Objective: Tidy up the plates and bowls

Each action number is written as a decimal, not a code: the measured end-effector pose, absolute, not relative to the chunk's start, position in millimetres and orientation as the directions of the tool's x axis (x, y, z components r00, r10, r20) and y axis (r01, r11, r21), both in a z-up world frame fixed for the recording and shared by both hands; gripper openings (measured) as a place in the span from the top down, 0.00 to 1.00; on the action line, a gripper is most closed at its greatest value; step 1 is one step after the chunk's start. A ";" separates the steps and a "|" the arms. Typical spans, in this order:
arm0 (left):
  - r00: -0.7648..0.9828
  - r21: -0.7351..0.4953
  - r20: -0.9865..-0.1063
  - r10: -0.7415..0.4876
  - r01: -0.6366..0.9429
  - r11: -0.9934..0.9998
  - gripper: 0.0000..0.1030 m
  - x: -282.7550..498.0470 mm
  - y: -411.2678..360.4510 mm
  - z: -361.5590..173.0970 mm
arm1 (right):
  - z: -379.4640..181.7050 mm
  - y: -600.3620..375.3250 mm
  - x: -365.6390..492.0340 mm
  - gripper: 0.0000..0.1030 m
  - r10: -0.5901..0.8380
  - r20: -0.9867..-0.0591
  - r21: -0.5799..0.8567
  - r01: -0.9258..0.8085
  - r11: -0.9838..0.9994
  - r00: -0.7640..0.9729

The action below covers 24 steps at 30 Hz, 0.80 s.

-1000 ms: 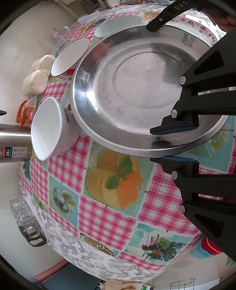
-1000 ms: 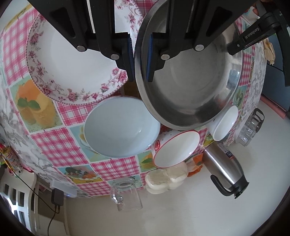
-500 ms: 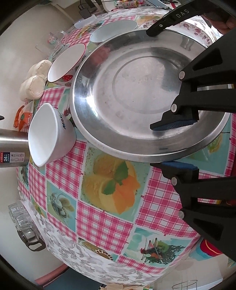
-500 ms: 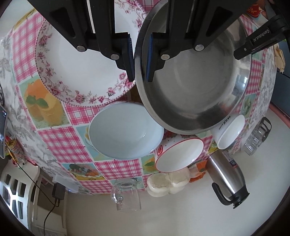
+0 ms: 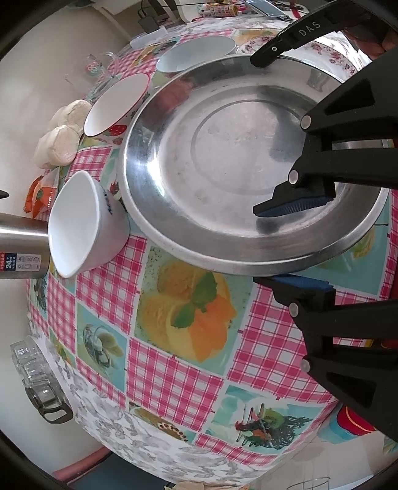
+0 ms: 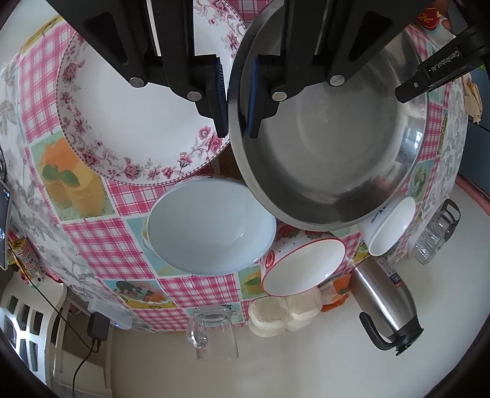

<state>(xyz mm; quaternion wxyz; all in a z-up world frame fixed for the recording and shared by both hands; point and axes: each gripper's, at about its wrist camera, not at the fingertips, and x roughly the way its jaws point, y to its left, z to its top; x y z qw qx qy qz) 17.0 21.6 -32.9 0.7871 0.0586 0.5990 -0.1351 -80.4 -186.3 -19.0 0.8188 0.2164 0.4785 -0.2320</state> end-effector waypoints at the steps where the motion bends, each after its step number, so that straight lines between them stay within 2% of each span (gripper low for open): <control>1: 0.253 -0.066 -0.957 -0.140 0.281 0.957 0.61 17.2 22.2 -31.9 | -18.3 -186.4 -80.5 0.83 -0.176 -0.882 0.132 0.587 0.799 0.437; 5: 0.282 -0.060 -0.949 -0.140 0.278 0.959 0.58 16.7 24.6 -26.2 | -14.5 -185.3 -80.6 0.79 -0.212 -0.873 0.102 0.588 0.802 0.440; 7: 0.299 -0.049 -0.945 -0.134 0.275 0.960 0.50 16.5 25.2 -23.1 | -11.5 -183.5 -80.4 0.70 -0.237 -0.864 0.079 0.585 0.807 0.445; 9: 0.316 -0.040 -0.940 -0.129 0.273 0.961 0.45 16.5 25.8 -20.3 | -7.0 -181.2 -80.3 0.50 -0.259 -0.850 0.065 0.580 0.812 0.459; 14: 0.336 -0.013 -0.936 -0.105 0.264 0.964 0.35 19.2 27.6 -18.3 | 4.0 -173.8 -78.4 0.40 -0.297 -0.815 0.038 0.557 0.830 0.498; 16: 0.356 -0.007 -0.929 -0.102 0.260 0.965 0.28 19.7 29.5 -15.3 | 7.3 -169.6 -77.3 0.37 -0.310 -0.801 0.024 0.545 0.838 0.512; 20: 0.386 0.009 -0.918 -0.096 0.261 0.965 0.24 19.8 30.4 -11.8 | 10.5 -163.0 -75.4 0.29 -0.311 -0.785 0.017 0.521 0.853 0.535; 24: 0.410 0.028 -0.908 -0.088 0.267 0.963 0.17 18.5 30.4 -9.9 | 11.5 -157.9 -73.3 0.24 -0.312 -0.777 0.007 0.502 0.865 0.547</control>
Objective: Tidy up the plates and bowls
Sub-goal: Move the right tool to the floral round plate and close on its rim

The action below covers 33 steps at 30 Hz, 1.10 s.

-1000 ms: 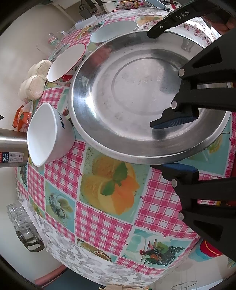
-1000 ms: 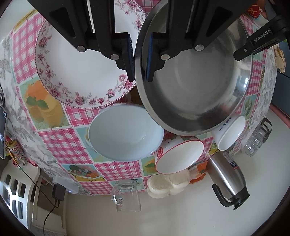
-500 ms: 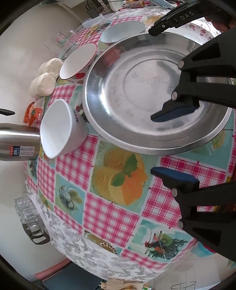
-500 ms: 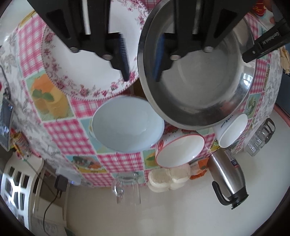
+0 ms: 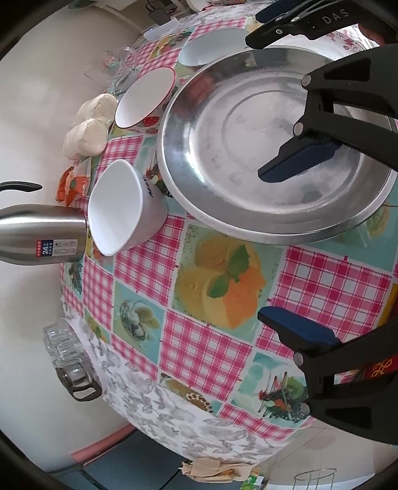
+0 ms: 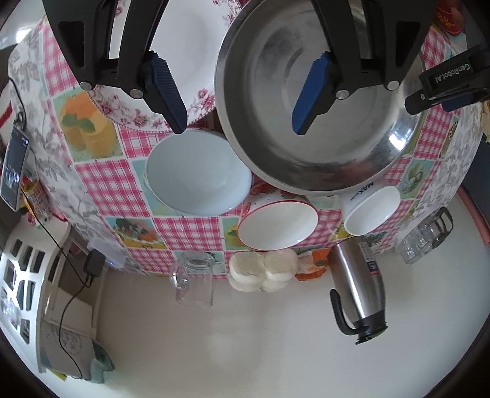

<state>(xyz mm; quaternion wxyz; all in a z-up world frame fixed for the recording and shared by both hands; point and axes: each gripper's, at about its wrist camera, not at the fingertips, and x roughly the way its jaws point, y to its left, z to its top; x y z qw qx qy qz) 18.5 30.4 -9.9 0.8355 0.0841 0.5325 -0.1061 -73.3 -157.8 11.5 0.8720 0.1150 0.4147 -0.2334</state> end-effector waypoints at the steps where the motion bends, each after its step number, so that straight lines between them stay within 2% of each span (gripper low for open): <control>1: 0.420 0.034 -0.904 -0.084 0.266 0.963 0.16 18.1 30.4 -8.8 | 11.9 -156.9 -72.9 0.22 -0.312 -0.774 0.006 0.499 0.867 0.552; 12: 0.468 0.041 -0.879 -0.088 0.258 0.965 0.04 17.6 32.3 -4.2 | 16.0 -153.0 -74.3 0.00 -0.318 -0.747 0.005 0.483 0.875 0.583; 20: 0.499 0.033 -0.861 -0.098 0.247 0.968 0.04 17.1 34.4 0.9 | 19.7 -147.5 -74.8 0.00 -0.326 -0.730 -0.009 0.469 0.883 0.600; 33: 0.529 -0.026 -0.828 -0.183 0.290 0.957 0.04 1.0 21.2 13.4 | 30.3 -146.6 -86.7 0.00 -0.344 -0.709 -0.044 0.449 0.892 0.615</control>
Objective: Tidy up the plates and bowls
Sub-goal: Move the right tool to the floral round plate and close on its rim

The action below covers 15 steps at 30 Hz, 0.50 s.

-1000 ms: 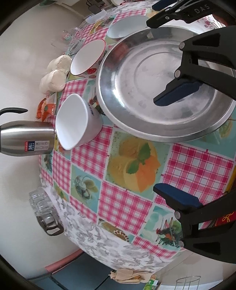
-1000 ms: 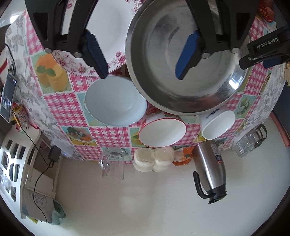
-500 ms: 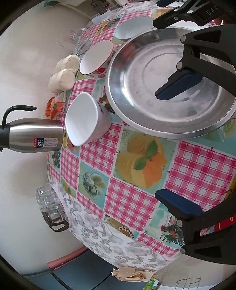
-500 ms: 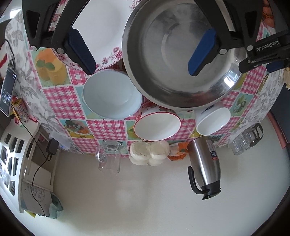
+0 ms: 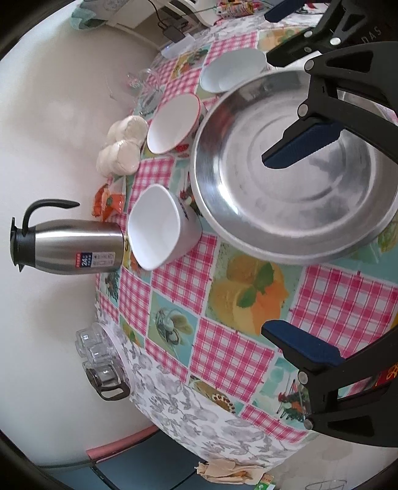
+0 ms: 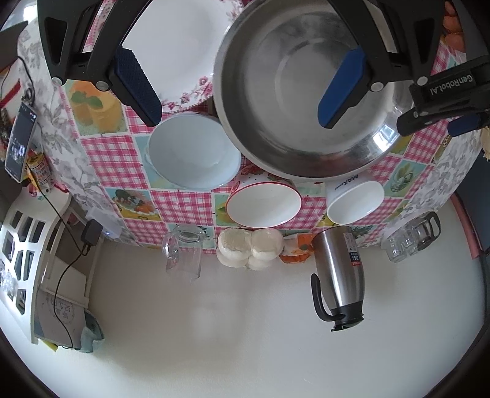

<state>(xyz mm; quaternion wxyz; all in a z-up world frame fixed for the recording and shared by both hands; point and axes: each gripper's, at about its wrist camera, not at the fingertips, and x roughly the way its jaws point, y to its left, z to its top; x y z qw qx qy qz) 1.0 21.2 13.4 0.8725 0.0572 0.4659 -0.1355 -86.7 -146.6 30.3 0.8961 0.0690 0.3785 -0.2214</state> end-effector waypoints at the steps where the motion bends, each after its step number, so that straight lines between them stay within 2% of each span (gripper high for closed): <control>1: 0.529 -0.035 -0.826 -0.193 0.294 0.955 0.04 -1.0 19.0 14.6 | 31.1 -147.6 -88.7 0.00 -0.347 -0.708 -0.046 0.450 0.892 0.616; 15: 0.482 -0.158 -0.793 -0.372 0.427 0.890 0.03 -42.2 -26.8 26.8 | 44.2 -197.4 -136.6 0.00 -0.406 -0.696 -0.013 0.554 0.832 0.593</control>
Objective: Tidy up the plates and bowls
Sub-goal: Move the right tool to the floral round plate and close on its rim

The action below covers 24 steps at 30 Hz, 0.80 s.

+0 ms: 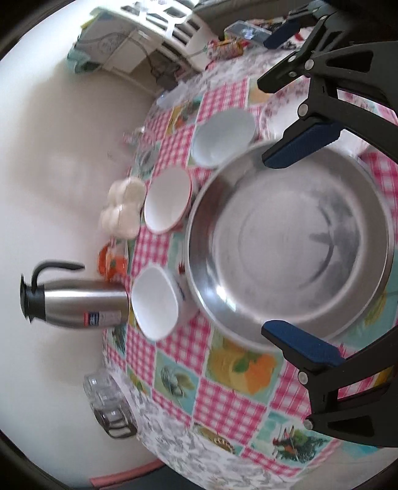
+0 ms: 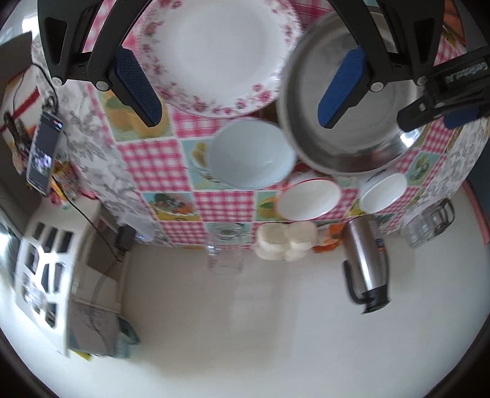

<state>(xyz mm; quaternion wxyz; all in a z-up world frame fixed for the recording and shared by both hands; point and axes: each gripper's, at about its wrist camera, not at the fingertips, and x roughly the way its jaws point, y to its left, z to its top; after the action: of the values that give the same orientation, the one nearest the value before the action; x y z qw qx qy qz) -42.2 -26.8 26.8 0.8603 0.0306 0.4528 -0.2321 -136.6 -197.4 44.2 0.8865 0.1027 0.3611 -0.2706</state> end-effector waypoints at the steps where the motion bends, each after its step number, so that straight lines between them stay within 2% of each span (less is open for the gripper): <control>1: 0.484 -0.155 -0.789 -0.379 0.439 0.885 0.03 -46.7 -30.8 29.1 | 43.9 -204.6 -142.5 0.00 -0.406 -0.701 0.004 0.573 0.819 0.586; 6: 0.454 -0.189 -0.770 -0.448 0.508 0.840 0.03 -68.8 -49.9 36.2 | 42.8 -237.4 -169.9 0.00 -0.414 -0.725 0.056 0.646 0.761 0.551; 11: 0.388 -0.207 -0.792 -0.472 0.556 0.805 0.04 -85.1 -68.7 32.2 | 33.2 -275.5 -200.8 0.00 -0.429 -0.761 0.096 0.738 0.668 0.487; 19: 0.285 -0.239 -0.822 -0.493 0.614 0.752 0.04 -108.3 -91.9 20.1 | -12.7 -308.4 -220.2 0.00 -0.292 -0.874 0.157 0.794 0.587 0.388; 22: 0.251 -0.245 -0.836 -0.488 0.624 0.742 0.08 -112.8 -97.6 14.1 | -26.6 -309.7 -215.4 0.08 -0.250 -0.899 0.153 0.793 0.590 0.359; 24: 0.242 -0.244 -0.840 -0.485 0.630 0.737 0.12 -115.6 -99.2 12.8 | -31.8 -308.7 -214.3 0.17 -0.236 -0.908 0.147 0.789 0.596 0.347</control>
<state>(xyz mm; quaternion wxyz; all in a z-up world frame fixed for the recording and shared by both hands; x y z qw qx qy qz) -115.6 -99.2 12.8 0.7849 0.0721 0.5026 -0.3551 -214.3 -308.7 -31.8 0.7643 0.2991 0.4625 -0.3354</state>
